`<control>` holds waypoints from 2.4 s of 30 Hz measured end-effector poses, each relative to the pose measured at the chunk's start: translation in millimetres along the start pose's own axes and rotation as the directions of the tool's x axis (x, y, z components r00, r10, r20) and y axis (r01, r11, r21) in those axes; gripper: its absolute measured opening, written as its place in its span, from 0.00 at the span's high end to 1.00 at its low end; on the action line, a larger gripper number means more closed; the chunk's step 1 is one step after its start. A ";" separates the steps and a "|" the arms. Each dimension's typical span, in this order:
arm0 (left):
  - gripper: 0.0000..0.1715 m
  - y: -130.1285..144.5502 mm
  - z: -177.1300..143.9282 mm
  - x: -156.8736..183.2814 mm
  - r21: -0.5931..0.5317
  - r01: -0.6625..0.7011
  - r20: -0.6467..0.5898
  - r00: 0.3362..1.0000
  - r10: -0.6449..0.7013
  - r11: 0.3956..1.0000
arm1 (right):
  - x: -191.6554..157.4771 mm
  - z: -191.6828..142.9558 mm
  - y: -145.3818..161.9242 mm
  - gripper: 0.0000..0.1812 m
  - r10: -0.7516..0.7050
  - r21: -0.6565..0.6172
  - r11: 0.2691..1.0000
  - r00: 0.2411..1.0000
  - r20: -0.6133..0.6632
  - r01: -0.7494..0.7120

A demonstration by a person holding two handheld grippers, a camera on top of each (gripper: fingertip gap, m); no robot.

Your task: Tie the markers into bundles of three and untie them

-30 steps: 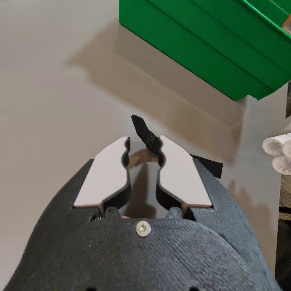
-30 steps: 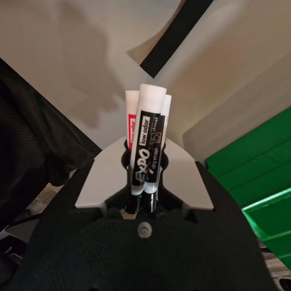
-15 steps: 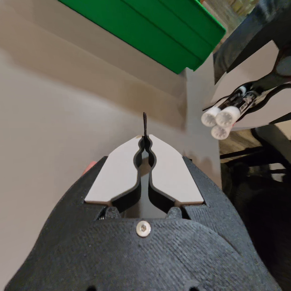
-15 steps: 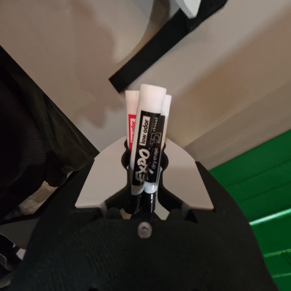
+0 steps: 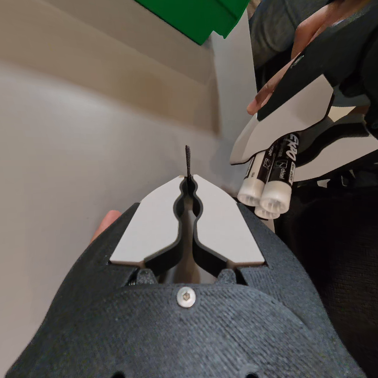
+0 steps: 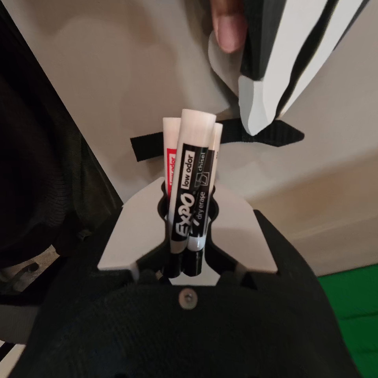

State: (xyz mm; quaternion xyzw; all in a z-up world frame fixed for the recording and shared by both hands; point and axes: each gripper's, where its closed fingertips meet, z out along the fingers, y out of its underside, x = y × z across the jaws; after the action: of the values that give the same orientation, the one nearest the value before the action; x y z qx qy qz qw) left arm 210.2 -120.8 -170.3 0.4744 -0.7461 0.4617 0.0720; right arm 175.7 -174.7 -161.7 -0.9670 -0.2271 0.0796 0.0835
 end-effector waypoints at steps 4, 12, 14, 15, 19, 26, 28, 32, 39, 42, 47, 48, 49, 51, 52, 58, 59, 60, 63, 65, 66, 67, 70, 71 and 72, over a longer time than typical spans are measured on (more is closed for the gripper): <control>0.98 0.7 -0.2 1.1 0.001 0.004 -0.014 1.000 -0.004 1.000 | -1.3 4.7 -5.2 0.79 -0.022 -0.008 1.000 1.000 0.008 0.022; 0.98 3.7 0.6 5.0 -0.012 -0.015 -0.034 0.999 0.015 1.000 | -1.9 11.8 -13.3 0.79 -0.052 -0.019 0.998 0.998 0.019 0.052; 0.98 3.5 0.6 5.5 -0.008 -0.012 -0.043 0.999 0.012 1.000 | -2.1 12.6 -14.6 0.79 -0.058 -0.022 0.998 0.998 0.021 0.059; 0.98 3.5 0.4 5.9 -0.006 -0.009 -0.048 0.999 0.009 1.000 | -2.0 12.8 -15.3 0.79 -0.061 -0.022 0.998 0.998 0.020 0.062; 0.98 2.8 -0.8 6.7 0.004 -0.001 -0.064 0.998 0.001 1.000 | -3.1 13.0 -17.8 0.79 -0.069 -0.016 0.997 0.997 0.023 0.069; 0.98 8.0 0.2 12.1 -0.015 -0.067 -0.069 0.995 0.066 0.998 | -4.5 17.2 -18.0 0.79 -0.078 -0.018 0.997 0.997 0.025 0.079; 0.98 9.0 1.7 13.4 -0.023 -0.081 -0.065 0.995 0.079 0.996 | -4.8 18.0 -19.0 0.79 -0.080 -0.014 0.997 0.996 0.026 0.081; 0.98 6.1 1.9 15.9 -0.012 -0.069 -0.076 0.995 0.068 0.998 | -6.9 18.8 -21.8 0.79 -0.089 -0.011 0.996 0.996 0.029 0.089; 0.98 -8.4 -17.3 22.9 0.082 0.019 -0.152 0.988 -0.007 0.996 | -8.5 11.3 -24.1 0.79 -0.101 -0.003 0.995 0.995 0.020 0.101; 0.98 -8.6 -25.3 16.4 0.102 0.037 -0.131 0.991 -0.024 0.994 | -7.5 6.0 -24.0 0.79 -0.097 0.006 0.995 0.995 0.010 0.097; 0.98 -5.5 -30.5 13.1 0.104 0.070 -0.131 0.990 -0.056 0.992 | -6.2 0.5 -24.3 0.79 -0.088 0.022 0.996 0.996 -0.003 0.088; 0.98 -6.3 -30.8 12.9 0.109 0.087 -0.136 0.988 -0.072 0.990 | -6.3 0.1 -24.3 0.79 -0.087 0.024 0.996 0.996 -0.003 0.087; 0.98 -7.5 -31.4 11.4 0.114 0.106 -0.135 0.987 -0.090 0.988 | -6.3 -0.3 -24.5 0.79 -0.088 0.025 0.996 0.996 -0.005 0.088; 0.98 -10.9 -34.5 11.0 0.137 0.136 -0.153 0.982 -0.114 0.981 | -6.6 -1.4 -25.4 0.79 -0.090 0.027 0.996 0.996 -0.009 0.090; 0.98 -12.8 -37.0 11.0 0.152 0.153 -0.168 0.978 -0.128 0.976 | -6.5 -2.5 -26.0 0.79 -0.091 0.029 0.995 0.996 -0.011 0.092; 0.98 -21.9 -62.8 -13.6 0.273 0.285 -0.166 0.955 -0.247 0.919 | -5.5 -12.6 -26.9 0.79 -0.087 0.040 0.995 0.996 -0.027 0.088; 0.98 -21.3 -67.7 -19.7 0.288 0.270 -0.129 0.962 -0.242 0.919 | -4.9 -14.6 -26.0 0.79 -0.084 0.041 0.995 0.996 -0.029 0.085; 0.98 -21.4 -73.1 -24.1 0.302 0.250 -0.094 0.968 -0.232 0.920 | -4.4 -16.2 -24.8 0.79 -0.080 0.043 0.996 0.996 -0.030 0.081; 0.98 -31.8 -95.0 -26.8 0.377 0.217 -0.056 0.976 -0.212 0.900 | -2.4 -20.1 -18.8 0.79 -0.064 0.045 0.997 0.997 -0.034 0.065; 0.98 -41.8 -110.9 -23.9 0.439 0.196 -0.051 0.980 -0.193 0.877 | -0.2 -21.2 -13.9 0.79 -0.052 0.041 0.998 0.998 -0.039 0.054; 0.98 -42.4 -115.0 -20.9 0.440 0.187 -0.051 0.982 -0.184 0.878 | 1.0 -21.6 -11.7 0.79 -0.046 0.041 0.998 0.998 -0.043 0.048; 0.98 -38.7 -115.1 -18.1 0.413 0.179 -0.042 0.983 -0.178 0.893 | 2.0 -21.8 -10.0 0.79 -0.039 0.043 0.998 0.998 -0.044 0.041; 0.98 -8.0 -100.9 -13.2 0.250 0.149 0.013 0.987 -0.158 0.957 | 3.5 -21.4 -5.9 0.79 -0.022 0.049 0.998 0.999 -0.044 0.024; 0.98 0.3 -96.8 -15.2 0.232 0.146 0.041 0.986 -0.160 0.962 | 3.0 -20.7 -5.1 0.79 -0.021 0.050 0.998 0.999 -0.043 0.023; 0.98 6.4 -94.2 -19.4 0.233 0.144 0.073 0.984 -0.165 0.962 | 2.3 -19.8 -4.7 0.79 -0.021 0.051 0.998 0.999 -0.042 0.023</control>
State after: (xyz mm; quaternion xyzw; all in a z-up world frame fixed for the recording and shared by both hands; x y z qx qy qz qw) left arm 184.6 -36.3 -131.9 0.5571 -0.6515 0.5146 0.0188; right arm 179.6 -172.0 -141.8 -0.9634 -0.2339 0.0643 0.1139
